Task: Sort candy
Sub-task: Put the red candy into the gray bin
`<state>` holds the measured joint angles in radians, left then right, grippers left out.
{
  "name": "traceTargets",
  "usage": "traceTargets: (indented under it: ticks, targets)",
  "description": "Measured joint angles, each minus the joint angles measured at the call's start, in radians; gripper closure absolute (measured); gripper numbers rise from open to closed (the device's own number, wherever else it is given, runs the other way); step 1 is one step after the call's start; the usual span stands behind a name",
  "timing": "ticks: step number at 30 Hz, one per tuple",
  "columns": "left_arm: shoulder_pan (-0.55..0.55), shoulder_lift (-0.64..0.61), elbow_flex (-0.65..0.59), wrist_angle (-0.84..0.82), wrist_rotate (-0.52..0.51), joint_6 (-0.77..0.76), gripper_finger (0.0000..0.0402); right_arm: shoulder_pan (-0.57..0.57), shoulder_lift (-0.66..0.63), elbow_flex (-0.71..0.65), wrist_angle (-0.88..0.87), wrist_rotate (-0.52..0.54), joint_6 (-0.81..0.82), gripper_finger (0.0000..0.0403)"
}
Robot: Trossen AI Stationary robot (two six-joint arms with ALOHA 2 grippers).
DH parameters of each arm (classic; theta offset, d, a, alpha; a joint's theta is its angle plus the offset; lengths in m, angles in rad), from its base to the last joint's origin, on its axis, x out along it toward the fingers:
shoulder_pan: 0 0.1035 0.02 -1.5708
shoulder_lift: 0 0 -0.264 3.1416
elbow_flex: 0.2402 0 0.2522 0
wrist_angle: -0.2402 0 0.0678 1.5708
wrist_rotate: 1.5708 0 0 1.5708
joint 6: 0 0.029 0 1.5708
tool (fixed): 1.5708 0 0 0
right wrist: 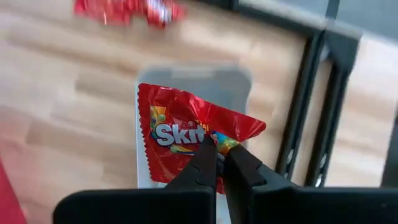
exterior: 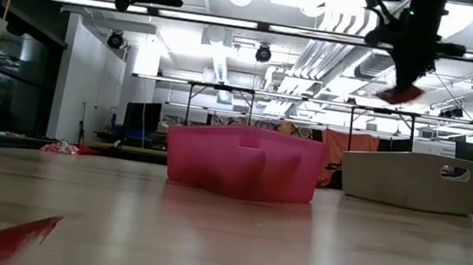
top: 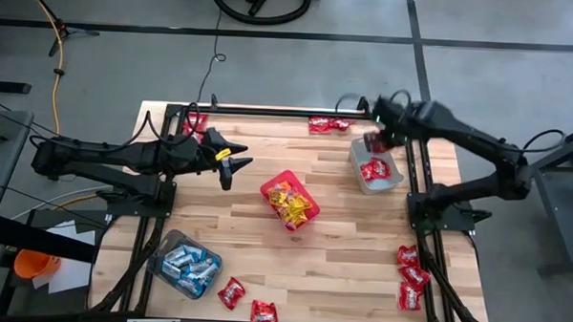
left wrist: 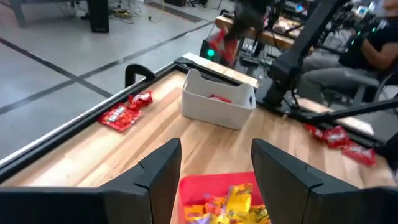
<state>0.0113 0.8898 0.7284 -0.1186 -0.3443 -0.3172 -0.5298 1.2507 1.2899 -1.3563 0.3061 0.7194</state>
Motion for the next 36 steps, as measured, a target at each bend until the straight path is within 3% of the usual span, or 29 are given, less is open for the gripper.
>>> traceTargets:
  ticks: [5,9,15,21,25,36]
  targets:
    - [0.0,0.0,0.0,0.003,-0.001,-0.052,0.0218,0.147,-0.07,-0.231,0.079,-0.008,0.169,0.0402]
    - [0.0,0.0,0.0,0.004,-0.027,-0.116,0.0218,0.191,-0.115,-0.368,0.181,0.015,0.247,0.0402]
    - [0.001,0.005,0.0,0.007,-0.076,-0.166,0.0218,0.197,-0.127,-0.459,0.215,0.066,0.244,0.0399]
    - [0.001,0.005,0.0,0.007,-0.083,-0.22,0.0218,0.197,-0.127,-0.466,0.239,0.068,0.178,0.0376]
    - [0.001,0.007,0.0,0.01,-0.097,-0.23,0.0218,0.195,-0.127,-0.466,0.262,0.06,0.132,0.0337]
    - [0.001,0.008,0.0,0.007,-0.108,-0.23,0.0218,0.195,-0.129,-0.424,0.265,0.005,-0.005,0.0168]
